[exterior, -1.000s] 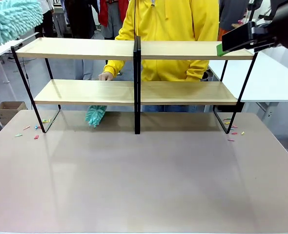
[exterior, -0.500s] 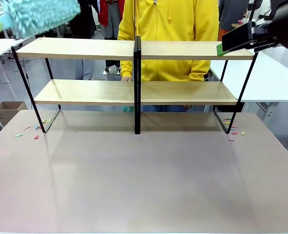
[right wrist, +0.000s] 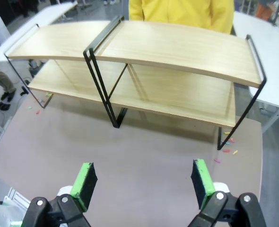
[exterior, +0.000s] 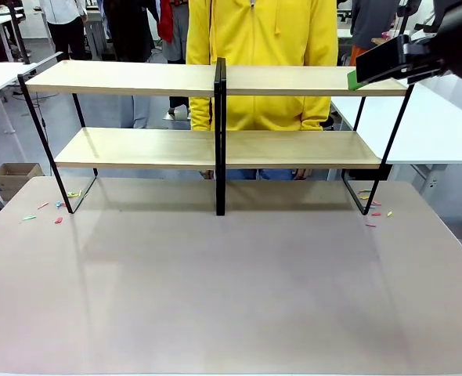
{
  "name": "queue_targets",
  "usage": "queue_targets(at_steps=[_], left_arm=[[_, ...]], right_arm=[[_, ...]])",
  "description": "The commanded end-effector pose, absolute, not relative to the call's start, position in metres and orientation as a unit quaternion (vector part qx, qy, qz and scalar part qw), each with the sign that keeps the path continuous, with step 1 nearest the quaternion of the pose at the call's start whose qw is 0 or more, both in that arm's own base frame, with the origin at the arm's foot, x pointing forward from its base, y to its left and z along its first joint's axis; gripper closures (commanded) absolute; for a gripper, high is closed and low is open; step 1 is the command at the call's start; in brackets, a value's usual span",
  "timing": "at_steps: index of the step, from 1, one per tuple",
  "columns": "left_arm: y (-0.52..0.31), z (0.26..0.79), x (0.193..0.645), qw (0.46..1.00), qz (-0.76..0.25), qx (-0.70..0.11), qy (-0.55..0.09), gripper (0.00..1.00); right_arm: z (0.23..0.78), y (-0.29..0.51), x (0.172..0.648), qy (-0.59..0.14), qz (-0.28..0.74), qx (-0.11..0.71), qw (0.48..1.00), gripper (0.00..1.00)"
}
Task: Clean the shelves.
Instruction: Clean another randomly selected level of the Shelf with the Duster.
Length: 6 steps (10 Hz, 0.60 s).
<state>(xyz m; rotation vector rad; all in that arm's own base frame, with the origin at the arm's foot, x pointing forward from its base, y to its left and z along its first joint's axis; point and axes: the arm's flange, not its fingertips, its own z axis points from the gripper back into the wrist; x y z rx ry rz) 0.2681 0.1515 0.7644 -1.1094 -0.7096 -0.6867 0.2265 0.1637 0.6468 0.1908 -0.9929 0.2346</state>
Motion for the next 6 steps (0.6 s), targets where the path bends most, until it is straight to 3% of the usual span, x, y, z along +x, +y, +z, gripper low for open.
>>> queue_targets(at_steps=[1,3,4,5,6], left_arm=[[0.194,0.76,0.275,0.724,-0.273,-0.539,-0.333,0.88],[0.229,0.741,0.268,0.753,-0.184,-0.51,-0.373,0.88],[0.241,0.724,0.265,0.778,-0.177,-0.503,-0.332,0.88],[0.233,0.743,0.258,0.735,-0.231,-0.535,-0.348,0.88],[0.233,0.743,0.258,0.735,-0.231,-0.535,-0.348,0.88]], right_arm=[[0.647,0.164,0.226,-0.476,0.11,0.092,0.868,0.0],[0.647,0.164,0.226,-0.476,0.11,0.092,0.868,0.0],[0.647,0.164,0.226,-0.476,0.11,0.092,0.868,0.0],[0.647,0.164,0.226,-0.476,0.11,0.092,0.868,0.0],[0.647,0.164,0.226,-0.476,0.11,0.092,0.868,0.0]])
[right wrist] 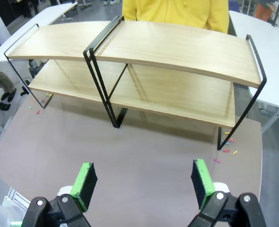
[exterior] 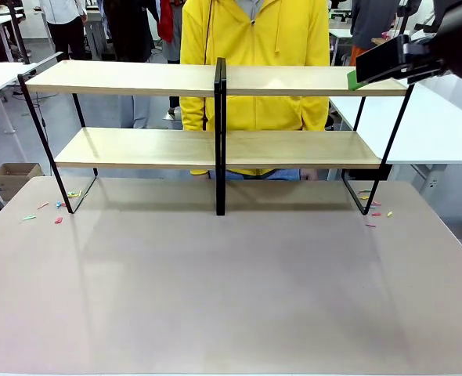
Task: Clean the shelves.
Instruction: Clean another randomly selected level of the Shelf with the Duster, then place the Duster on the table.
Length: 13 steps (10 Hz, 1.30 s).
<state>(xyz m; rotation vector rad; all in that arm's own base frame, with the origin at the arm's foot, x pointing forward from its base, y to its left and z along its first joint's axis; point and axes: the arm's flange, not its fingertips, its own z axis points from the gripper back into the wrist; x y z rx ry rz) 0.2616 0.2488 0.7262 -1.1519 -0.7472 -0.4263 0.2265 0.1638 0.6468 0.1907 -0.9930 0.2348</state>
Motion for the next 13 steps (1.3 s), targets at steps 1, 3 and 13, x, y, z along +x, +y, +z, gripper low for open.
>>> queue_targets(at_steps=[1,3,13], left_arm=[[0.233,0.743,0.258,0.735,-0.231,-0.535,-0.348,0.88],[0.233,0.743,0.258,0.735,-0.231,-0.535,-0.348,0.88],[0.213,0.73,0.272,0.773,-0.316,-0.53,-0.148,0.88]], right_arm=[[0.647,0.164,0.226,-0.476,0.11,0.092,0.868,0.0],[0.647,0.164,0.226,-0.476,0.11,0.092,0.868,0.0],[0.636,0.157,0.218,-0.422,0.13,0.138,0.886,0.0]])
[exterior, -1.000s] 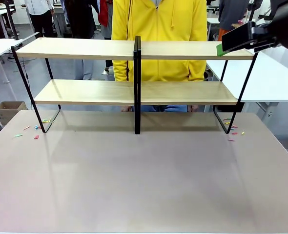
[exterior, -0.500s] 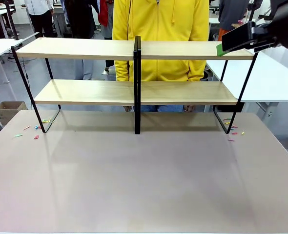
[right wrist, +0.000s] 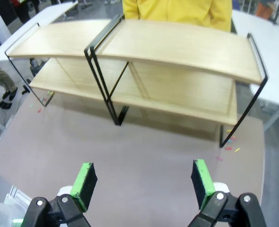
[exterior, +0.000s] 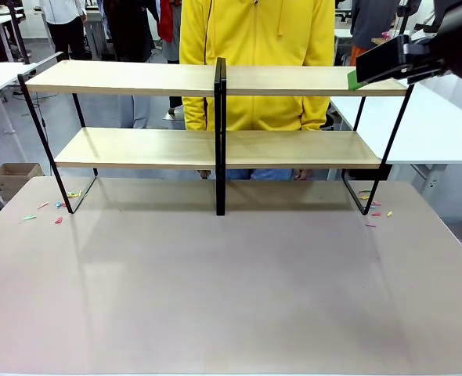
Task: Clean the shelves.
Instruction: Place the Duster on the table.
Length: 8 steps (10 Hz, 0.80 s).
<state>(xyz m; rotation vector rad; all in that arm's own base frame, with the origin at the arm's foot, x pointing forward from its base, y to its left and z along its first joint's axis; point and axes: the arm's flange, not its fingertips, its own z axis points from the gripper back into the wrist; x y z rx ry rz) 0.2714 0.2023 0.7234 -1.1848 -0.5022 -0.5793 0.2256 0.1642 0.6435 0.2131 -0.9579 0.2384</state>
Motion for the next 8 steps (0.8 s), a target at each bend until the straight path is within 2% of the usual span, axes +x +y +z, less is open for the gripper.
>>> queue_targets(at_steps=[1,2,3,4,5,6,8], left_arm=[[0.209,0.71,0.271,0.779,-0.357,-0.51,-0.074,0.88],[0.196,0.679,0.277,0.802,-0.364,-0.473,-0.017,0.88],[0.174,0.641,0.288,0.808,-0.37,-0.453,0.067,0.88],[0.152,0.61,0.298,0.813,-0.361,-0.444,0.104,0.88],[0.131,0.587,0.307,0.82,-0.346,-0.447,0.093,0.88],[0.11,0.567,0.317,0.82,-0.332,-0.462,0.061,0.88],[0.078,0.538,0.335,0.814,-0.315,-0.488,0.011,0.88]], right_arm=[[0.62,0.139,0.207,-0.358,0.125,0.211,0.901,0.0],[0.597,0.115,0.201,-0.294,0.091,0.247,0.919,0.0],[0.566,0.088,0.199,-0.217,0.039,0.32,0.921,0.0],[0.537,0.066,0.201,-0.167,-0.03,0.333,0.927,0.0],[0.507,0.049,0.201,-0.086,-0.04,0.405,0.909,0.0],[0.468,0.033,0.208,-0.043,-0.078,0.404,0.91,0.0],[0.385,-0.002,0.222,0.042,-0.112,0.497,0.86,0.0]])
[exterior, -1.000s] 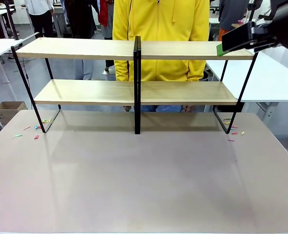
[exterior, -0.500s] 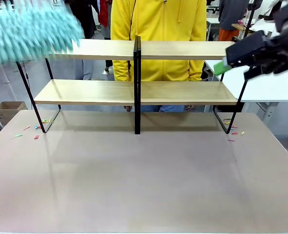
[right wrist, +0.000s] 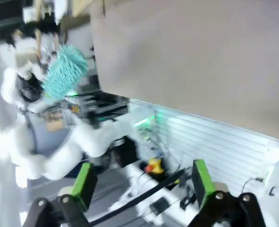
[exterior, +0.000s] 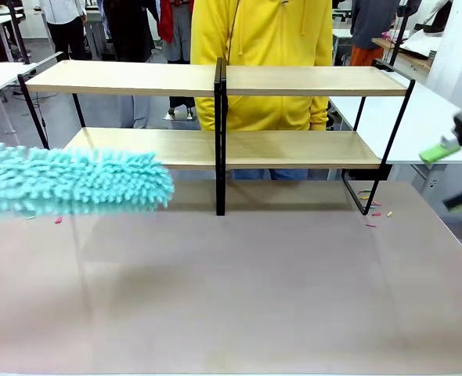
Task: Clean the shelves.
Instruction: Place the Duster on the table.
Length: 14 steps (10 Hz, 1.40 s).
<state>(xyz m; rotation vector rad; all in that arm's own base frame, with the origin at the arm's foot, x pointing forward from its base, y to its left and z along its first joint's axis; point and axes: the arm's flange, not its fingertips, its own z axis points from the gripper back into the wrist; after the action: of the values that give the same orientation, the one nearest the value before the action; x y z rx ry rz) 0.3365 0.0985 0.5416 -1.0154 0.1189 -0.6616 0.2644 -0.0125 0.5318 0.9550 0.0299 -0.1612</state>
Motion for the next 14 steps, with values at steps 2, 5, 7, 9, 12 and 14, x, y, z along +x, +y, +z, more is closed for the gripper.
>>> queue_targets(at_steps=[2,5,7,9,12,14], left_arm=[[0.056,0.507,0.345,0.828,-0.32,-0.458,0.051,0.88],[0.067,0.516,0.349,0.826,-0.306,-0.472,0.041,0.88],[0.058,0.503,0.355,0.846,-0.289,-0.442,0.071,0.88],[0.046,0.461,0.401,0.849,-0.355,-0.386,0.072,0.88],[0.047,0.43,0.432,0.828,-0.402,-0.385,0.063,0.88],[0.042,0.416,0.436,0.843,-0.403,-0.35,0.069,0.88]], right_arm=[[0.334,-0.026,0.228,0.04,-0.198,0.524,0.827,0.0],[0.494,-0.048,0.279,0.047,-0.115,0.495,0.86,0.0],[0.494,-0.048,0.279,0.047,-0.115,0.495,0.86,0.0],[0.494,-0.048,0.279,0.047,-0.115,0.495,0.86,0.0],[0.494,-0.048,0.279,0.047,-0.115,0.495,0.86,0.0],[0.494,-0.048,0.279,0.047,-0.115,0.495,0.86,0.0]])
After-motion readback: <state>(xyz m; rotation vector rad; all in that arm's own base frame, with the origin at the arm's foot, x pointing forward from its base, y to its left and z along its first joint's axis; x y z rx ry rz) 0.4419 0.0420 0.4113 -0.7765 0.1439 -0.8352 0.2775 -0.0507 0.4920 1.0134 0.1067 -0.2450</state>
